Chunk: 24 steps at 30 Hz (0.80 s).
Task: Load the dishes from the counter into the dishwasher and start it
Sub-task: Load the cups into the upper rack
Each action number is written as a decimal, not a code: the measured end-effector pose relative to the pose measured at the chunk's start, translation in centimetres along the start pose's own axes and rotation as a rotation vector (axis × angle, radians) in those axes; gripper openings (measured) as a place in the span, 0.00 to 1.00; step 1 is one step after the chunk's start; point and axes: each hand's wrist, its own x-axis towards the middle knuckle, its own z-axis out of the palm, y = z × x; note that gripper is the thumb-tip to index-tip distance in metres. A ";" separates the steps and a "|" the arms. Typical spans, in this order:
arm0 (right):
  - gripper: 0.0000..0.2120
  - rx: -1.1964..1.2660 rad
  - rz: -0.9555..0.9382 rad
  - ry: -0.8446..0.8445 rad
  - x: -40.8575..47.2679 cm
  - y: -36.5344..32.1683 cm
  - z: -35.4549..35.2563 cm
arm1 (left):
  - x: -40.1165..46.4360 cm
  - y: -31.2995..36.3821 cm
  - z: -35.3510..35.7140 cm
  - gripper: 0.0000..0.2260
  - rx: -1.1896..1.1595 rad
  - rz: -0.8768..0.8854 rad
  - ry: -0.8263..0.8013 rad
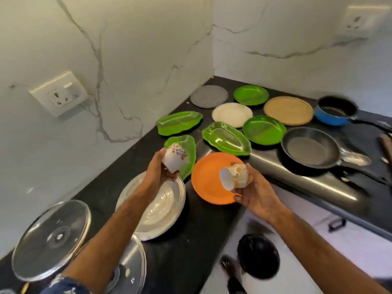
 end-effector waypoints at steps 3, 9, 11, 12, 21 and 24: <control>0.24 0.074 -0.059 0.017 -5.7 1.7 -1.9 | -3.8 -2.7 3.5 0.25 -0.114 -0.015 -0.261; 0.19 0.207 -0.175 0.154 -18.6 3.8 -7.9 | -10.5 -6.7 14.4 0.19 -0.224 -0.183 -0.522; 0.17 0.279 -0.203 0.258 -23.1 4.6 -10.5 | -12.1 -8.3 18.4 0.19 -0.170 -0.192 -0.655; 0.16 0.305 -0.223 0.307 -25.4 5.1 -11.8 | -12.9 -9.1 20.5 0.22 -0.121 -0.191 -0.715; 0.27 0.488 -0.436 0.630 -45.0 10.7 -24.8 | -24.4 -18.1 40.6 0.34 0.339 -0.129 -1.104; 0.18 0.447 -0.438 0.807 -50.7 11.2 -29.7 | -27.9 -22.2 47.6 0.34 0.518 -0.012 -1.153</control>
